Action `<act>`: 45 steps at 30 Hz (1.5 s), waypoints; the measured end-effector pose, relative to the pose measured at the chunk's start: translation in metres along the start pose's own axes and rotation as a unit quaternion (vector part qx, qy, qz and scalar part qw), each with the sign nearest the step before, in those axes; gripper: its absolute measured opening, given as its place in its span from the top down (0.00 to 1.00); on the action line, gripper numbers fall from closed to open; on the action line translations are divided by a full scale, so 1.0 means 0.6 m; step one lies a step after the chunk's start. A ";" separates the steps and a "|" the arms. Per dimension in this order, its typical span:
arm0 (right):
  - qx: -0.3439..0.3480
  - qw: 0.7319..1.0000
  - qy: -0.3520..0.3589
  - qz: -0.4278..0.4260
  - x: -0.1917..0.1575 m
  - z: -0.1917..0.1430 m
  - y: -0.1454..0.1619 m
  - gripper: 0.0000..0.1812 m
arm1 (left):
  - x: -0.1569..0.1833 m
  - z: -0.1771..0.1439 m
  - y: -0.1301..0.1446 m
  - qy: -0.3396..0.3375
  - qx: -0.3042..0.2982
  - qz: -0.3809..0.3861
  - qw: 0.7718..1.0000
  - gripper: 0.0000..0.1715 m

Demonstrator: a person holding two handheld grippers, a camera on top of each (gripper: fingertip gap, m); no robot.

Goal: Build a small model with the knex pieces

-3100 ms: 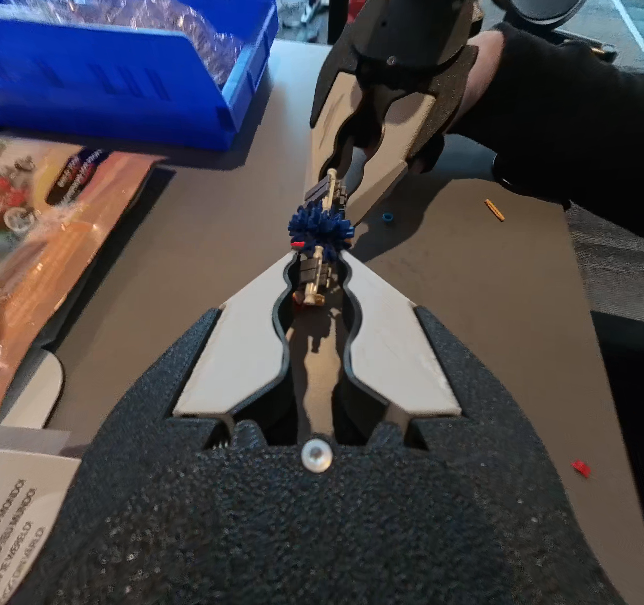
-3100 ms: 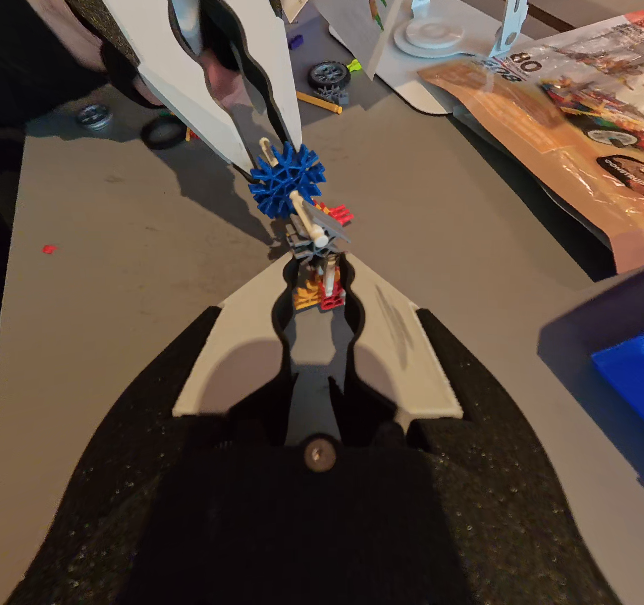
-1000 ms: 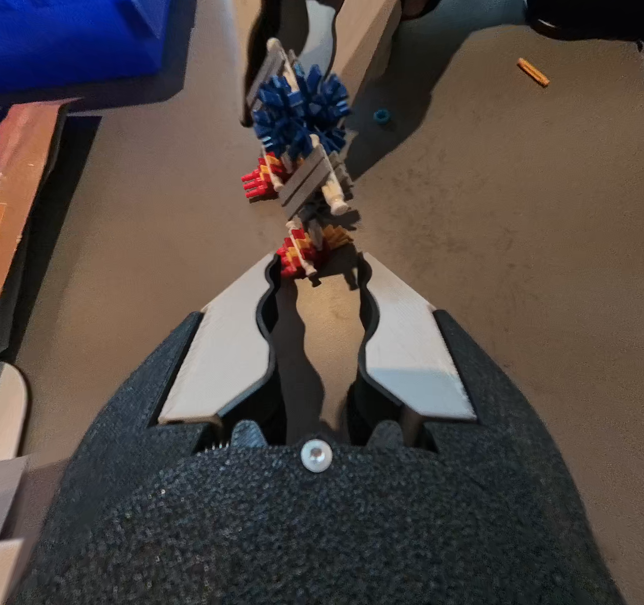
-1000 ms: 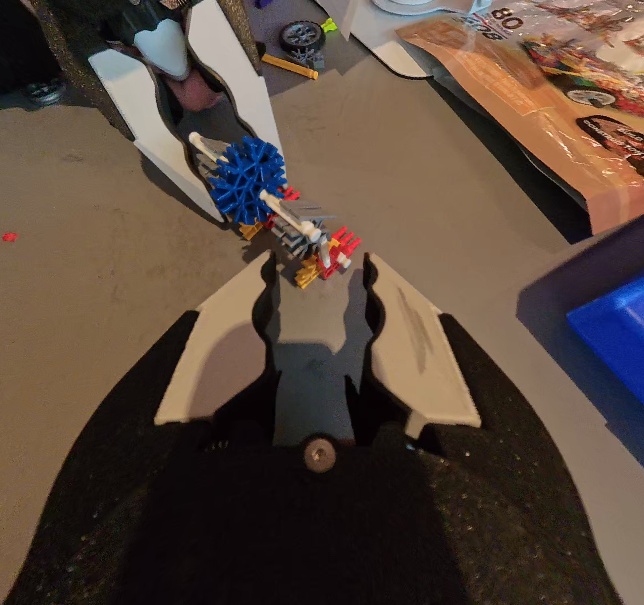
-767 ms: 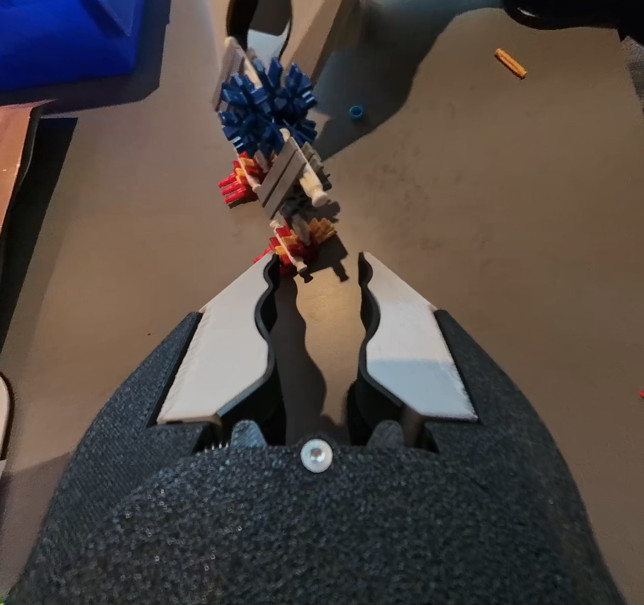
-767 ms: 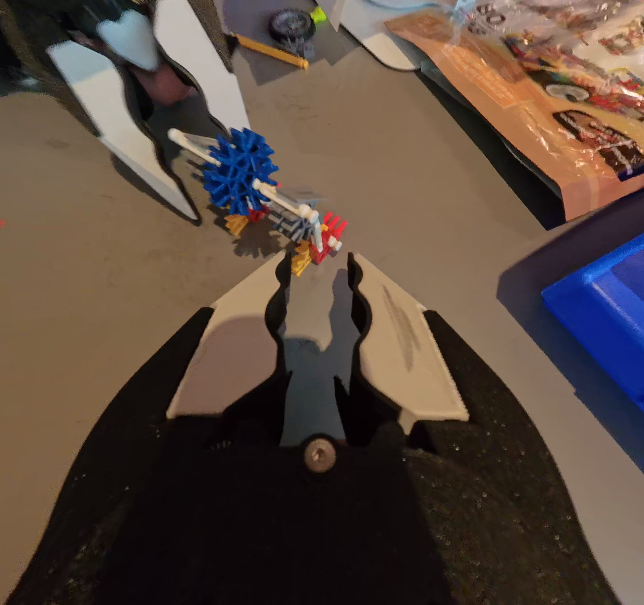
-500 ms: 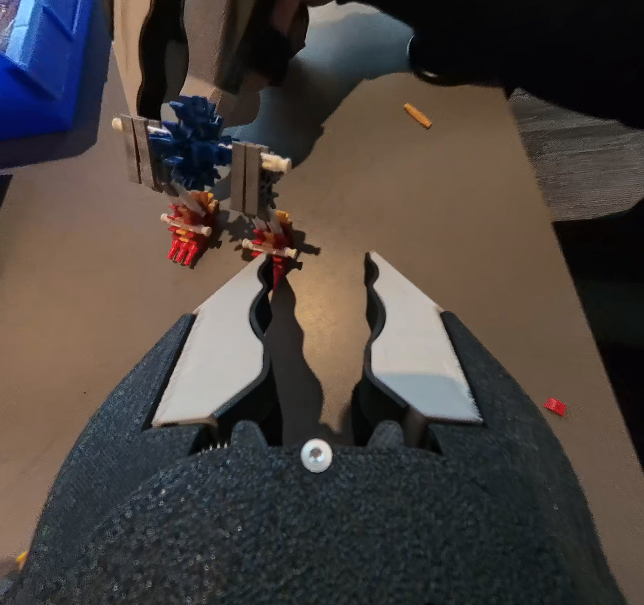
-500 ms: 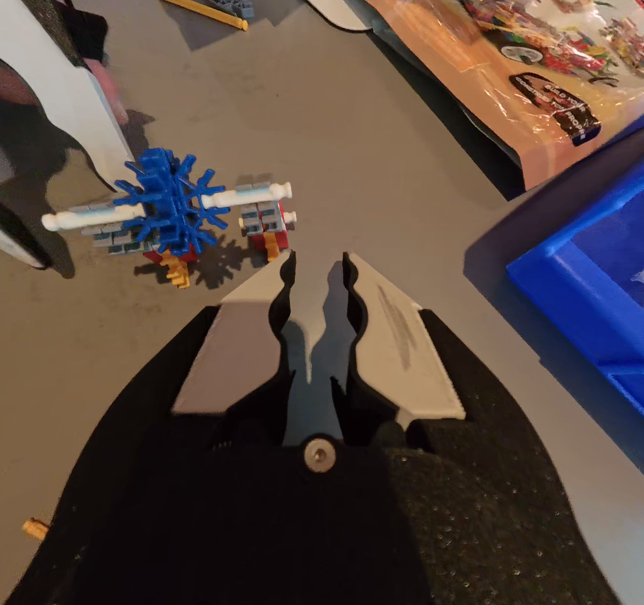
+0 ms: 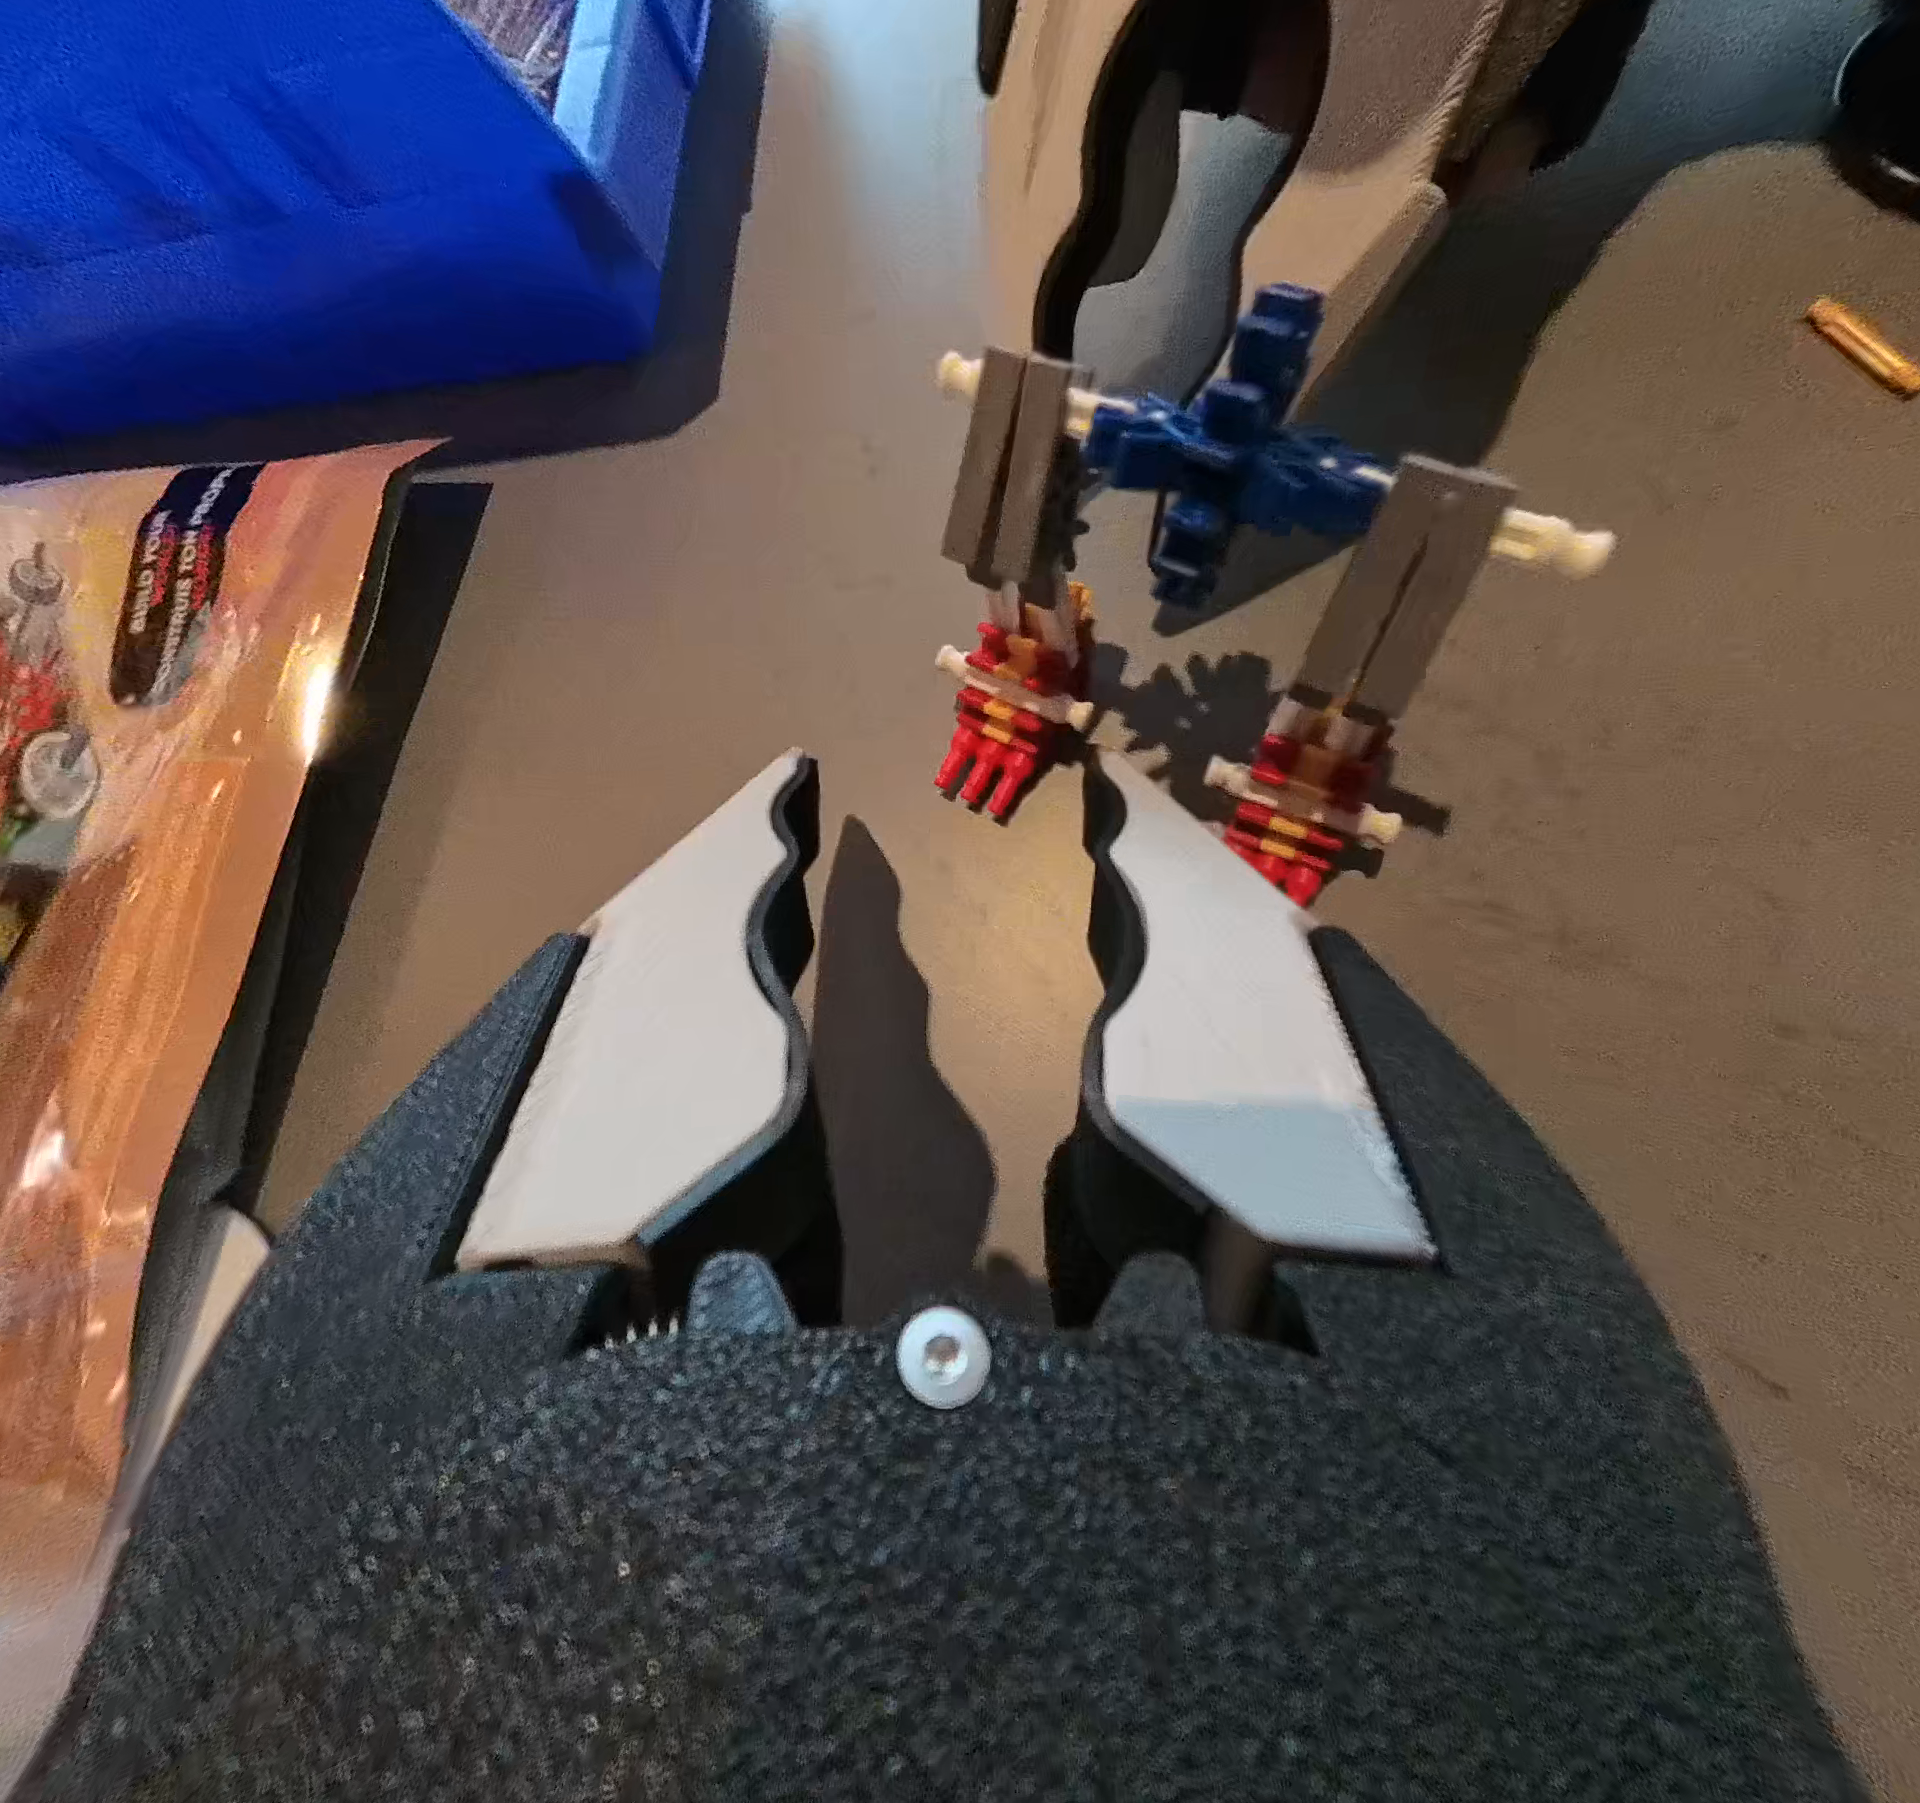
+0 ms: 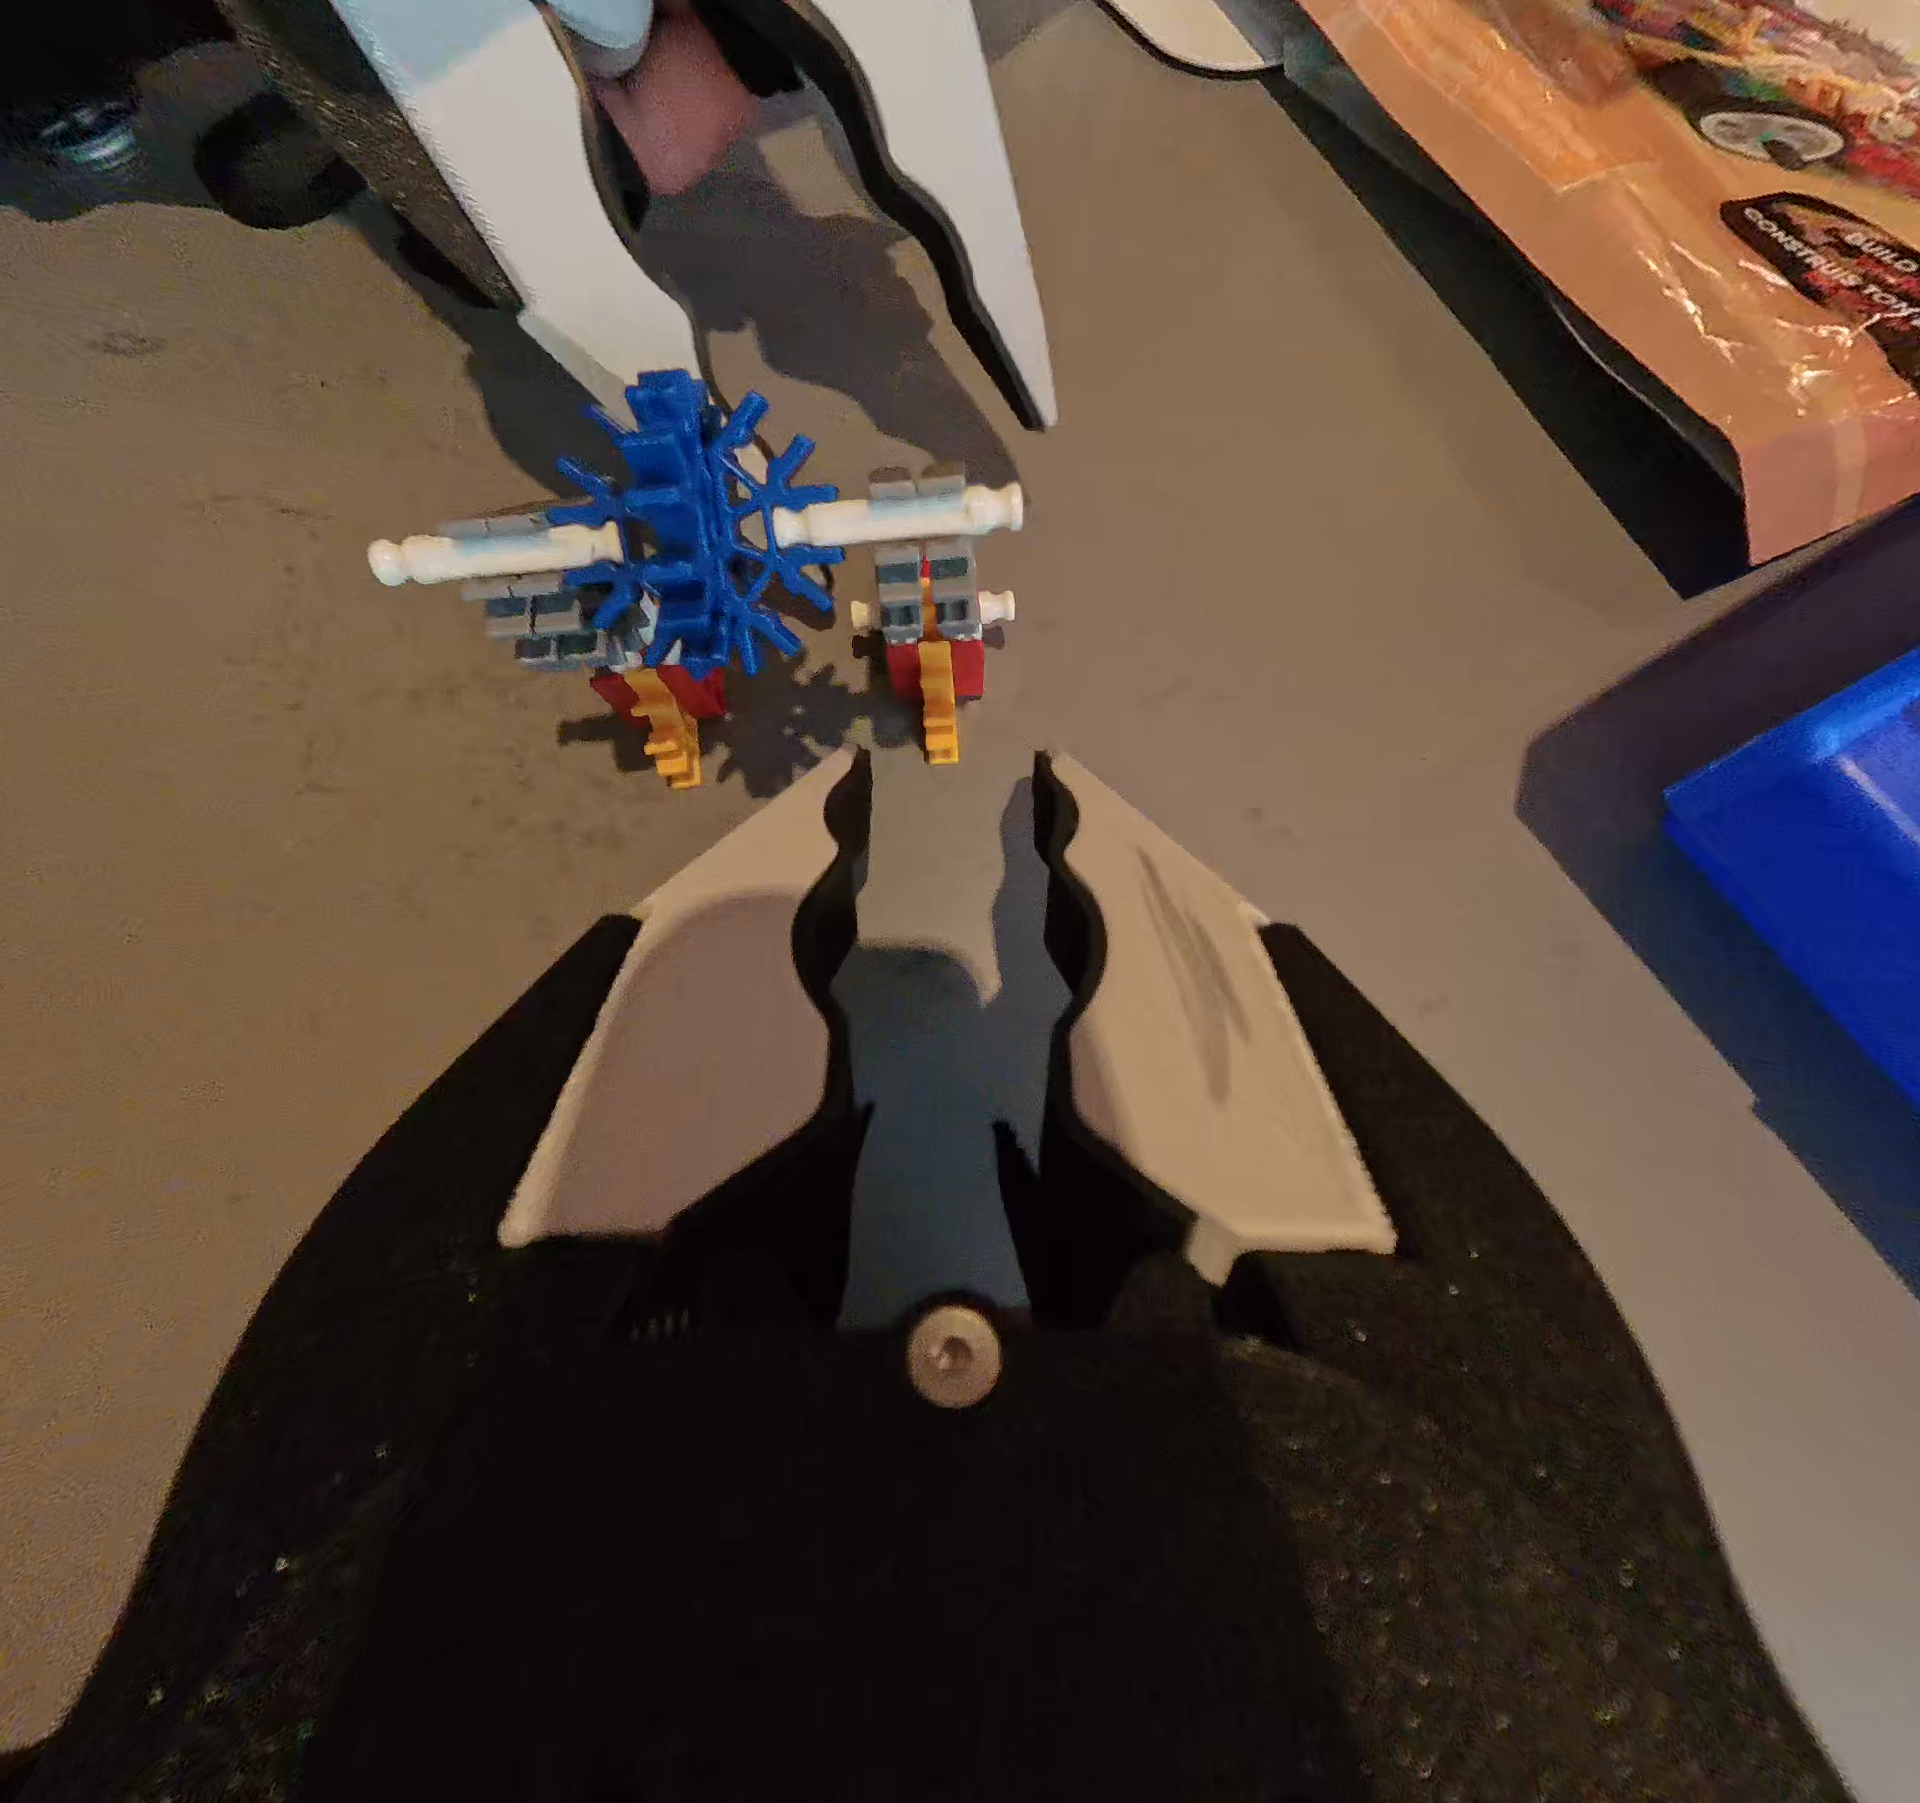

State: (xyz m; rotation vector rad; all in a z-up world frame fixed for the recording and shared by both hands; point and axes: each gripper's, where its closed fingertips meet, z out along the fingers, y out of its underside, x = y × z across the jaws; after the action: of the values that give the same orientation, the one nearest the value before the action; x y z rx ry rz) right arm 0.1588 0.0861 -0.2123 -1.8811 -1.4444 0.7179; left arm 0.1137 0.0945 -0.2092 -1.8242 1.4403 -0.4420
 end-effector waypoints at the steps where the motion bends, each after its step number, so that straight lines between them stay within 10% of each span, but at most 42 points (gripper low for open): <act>1: 0.001 1.000 0.002 0.000 0.001 -0.001 0.000 0.83 | 0.005 0.006 -0.003 0.018 -0.001 0.006 1.000 0.71; 11: 0.010 1.000 0.015 0.004 0.012 -0.007 -0.006 0.83 | 0.014 0.032 0.002 0.043 -0.028 0.004 0.999 0.84; 21: 0.014 1.000 0.027 0.006 0.020 -0.007 -0.009 0.83 | -0.105 -0.023 0.079 -0.171 -0.070 -0.177 0.967 0.84; 45: 0.033 0.999 0.012 0.016 0.018 -0.007 -0.013 0.83 | 0.037 -0.119 0.047 -0.084 -0.052 -0.124 0.987 0.74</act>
State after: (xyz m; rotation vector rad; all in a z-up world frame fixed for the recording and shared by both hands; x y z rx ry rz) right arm 0.1595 0.0974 -0.2039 -1.8587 -1.3621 0.7463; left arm 0.0534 0.0467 -0.1871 -2.0836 1.1470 -0.3303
